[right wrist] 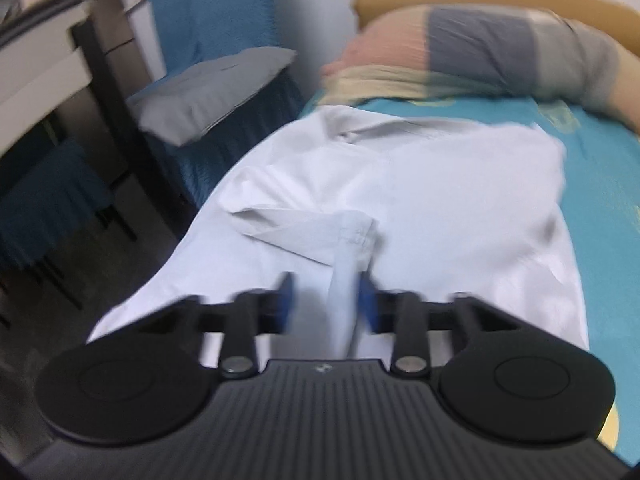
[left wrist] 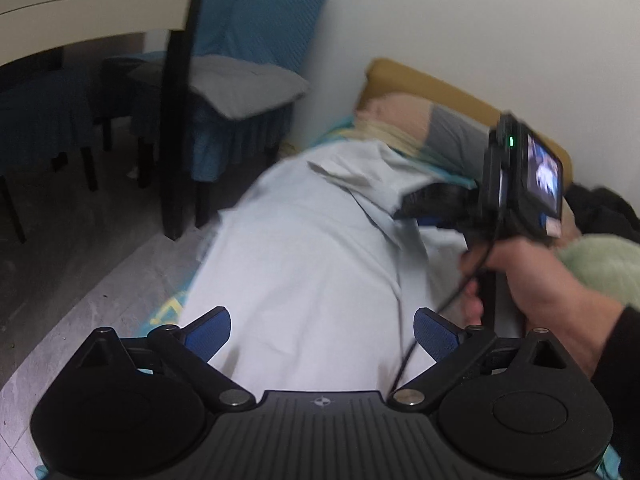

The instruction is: Fold clothes

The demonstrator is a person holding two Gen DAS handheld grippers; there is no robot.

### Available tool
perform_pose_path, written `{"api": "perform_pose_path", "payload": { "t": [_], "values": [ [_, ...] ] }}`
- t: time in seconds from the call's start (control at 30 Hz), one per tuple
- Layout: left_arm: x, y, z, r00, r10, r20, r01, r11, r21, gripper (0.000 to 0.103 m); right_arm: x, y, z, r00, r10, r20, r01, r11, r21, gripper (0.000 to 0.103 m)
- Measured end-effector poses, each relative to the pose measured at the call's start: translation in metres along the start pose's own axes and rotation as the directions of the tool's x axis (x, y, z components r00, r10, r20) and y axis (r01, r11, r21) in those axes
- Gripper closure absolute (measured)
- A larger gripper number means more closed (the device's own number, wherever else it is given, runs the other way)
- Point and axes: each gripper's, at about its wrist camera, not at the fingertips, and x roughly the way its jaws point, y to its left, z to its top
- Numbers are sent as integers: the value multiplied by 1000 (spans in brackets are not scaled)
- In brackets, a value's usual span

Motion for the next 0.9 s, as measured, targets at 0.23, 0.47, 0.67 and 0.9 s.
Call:
{"api": "perform_pose_path", "payload": {
  "t": [0.23, 0.47, 0.67, 0.9],
  "values": [
    [-25, 39, 12, 994, 52, 96, -34, 982, -187, 4, -4, 66, 9, 989, 146, -13, -145, 963, -228, 97],
    [-34, 53, 14, 991, 82, 106, -53, 965, -255, 4, 9, 125, 7, 970, 167, -174, -226, 881, -416, 44],
    [-33, 62, 10, 977, 200, 78, -168, 940, -298, 4, 43, 190, 10, 965, 141, -223, -245, 791, -560, 23],
    [-36, 85, 6, 920, 388, 57, -331, 846, -417, 3, 112, 267, -27, 924, -52, -380, -292, 548, -784, 23]
  ]
}}
